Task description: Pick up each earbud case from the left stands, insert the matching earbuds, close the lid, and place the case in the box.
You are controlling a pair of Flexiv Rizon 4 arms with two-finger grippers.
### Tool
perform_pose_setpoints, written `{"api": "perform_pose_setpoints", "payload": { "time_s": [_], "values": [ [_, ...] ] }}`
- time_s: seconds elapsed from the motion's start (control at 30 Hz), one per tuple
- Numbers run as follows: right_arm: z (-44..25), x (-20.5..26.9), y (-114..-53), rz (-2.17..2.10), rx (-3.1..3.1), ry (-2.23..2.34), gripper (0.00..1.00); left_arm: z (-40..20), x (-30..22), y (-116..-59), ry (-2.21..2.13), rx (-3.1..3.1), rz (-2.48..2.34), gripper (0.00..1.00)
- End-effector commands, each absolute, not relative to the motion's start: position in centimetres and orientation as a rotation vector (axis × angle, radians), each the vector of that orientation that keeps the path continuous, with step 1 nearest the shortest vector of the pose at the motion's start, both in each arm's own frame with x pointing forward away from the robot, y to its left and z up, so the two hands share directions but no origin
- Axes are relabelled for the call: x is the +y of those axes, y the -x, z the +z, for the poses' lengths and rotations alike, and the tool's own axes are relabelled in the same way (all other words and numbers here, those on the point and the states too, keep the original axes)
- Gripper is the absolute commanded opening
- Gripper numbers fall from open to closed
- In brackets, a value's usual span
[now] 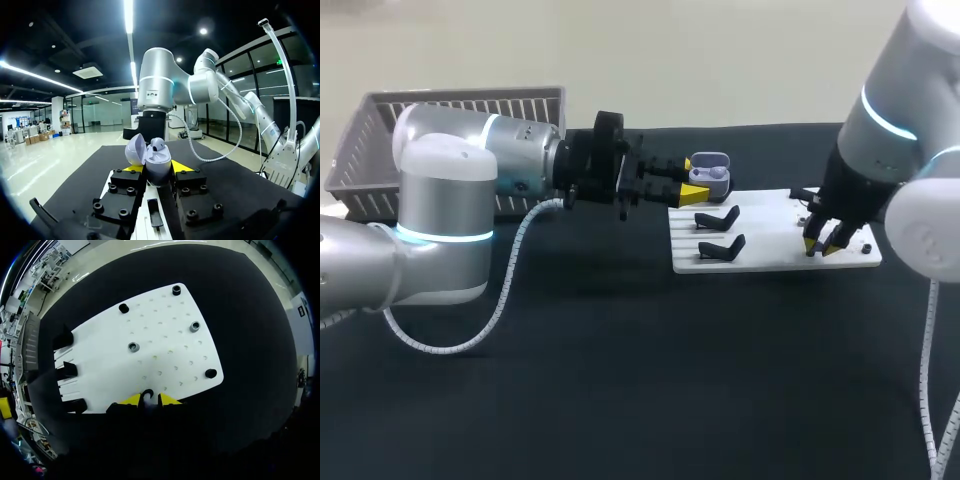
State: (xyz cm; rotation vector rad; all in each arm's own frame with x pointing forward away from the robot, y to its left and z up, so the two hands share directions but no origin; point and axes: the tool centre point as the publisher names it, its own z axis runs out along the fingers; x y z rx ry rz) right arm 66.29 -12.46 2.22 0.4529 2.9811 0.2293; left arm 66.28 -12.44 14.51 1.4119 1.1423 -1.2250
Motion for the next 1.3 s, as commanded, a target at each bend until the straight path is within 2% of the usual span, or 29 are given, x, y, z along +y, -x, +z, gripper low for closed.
{"api": "perform_pose_setpoints", "payload": {
  "time_s": [0.03,0.53,0.87,1.3],
  "values": [
    [2.7,-12.5,-65.9,0.22,2.978,-0.457,0.0,14.5,-12.4,-66.3,-1.411,1.141,-1.224,0.0],
    [12.3,-12.2,-62.2,0.113,2.862,-0.25,0.0,14.5,-12.4,-66.3,-1.411,1.141,-1.224,0.0],
    [18.2,-9.2,-60.4,-0.092,2.837,0.019,0.0,14.5,-12.4,-66.3,-1.411,1.141,-1.224,0.0],
    [21.4,-5.8,-59.7,-0.041,2.868,0.319,0.0,14.5,-12.4,-66.3,-1.411,1.141,-1.224,0.0]
  ]
}}
